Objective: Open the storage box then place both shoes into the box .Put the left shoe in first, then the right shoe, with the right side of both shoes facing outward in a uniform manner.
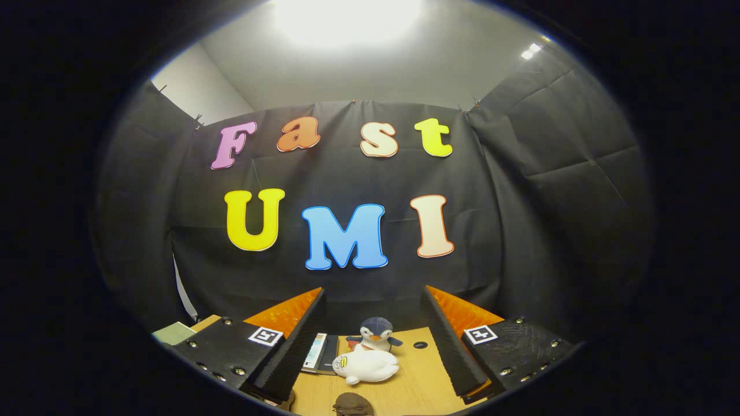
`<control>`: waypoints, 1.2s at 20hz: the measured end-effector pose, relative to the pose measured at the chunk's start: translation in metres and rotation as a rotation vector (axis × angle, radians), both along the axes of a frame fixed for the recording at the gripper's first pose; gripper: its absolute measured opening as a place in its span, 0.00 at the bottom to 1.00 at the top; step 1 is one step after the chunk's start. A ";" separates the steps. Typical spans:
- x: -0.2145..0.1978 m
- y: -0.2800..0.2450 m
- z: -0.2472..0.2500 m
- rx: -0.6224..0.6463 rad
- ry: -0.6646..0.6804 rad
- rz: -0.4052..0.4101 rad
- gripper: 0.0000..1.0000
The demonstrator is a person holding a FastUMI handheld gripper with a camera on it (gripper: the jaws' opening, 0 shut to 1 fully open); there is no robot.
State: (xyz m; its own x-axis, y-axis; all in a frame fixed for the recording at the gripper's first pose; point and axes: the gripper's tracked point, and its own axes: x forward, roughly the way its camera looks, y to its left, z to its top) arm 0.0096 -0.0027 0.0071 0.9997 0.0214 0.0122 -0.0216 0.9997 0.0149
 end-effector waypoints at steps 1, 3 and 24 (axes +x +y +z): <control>0.001 0.000 0.000 0.003 0.000 0.002 0.98; 0.002 -0.001 -0.001 0.004 0.001 0.001 0.98; -0.021 0.215 -0.175 0.402 0.552 0.644 0.98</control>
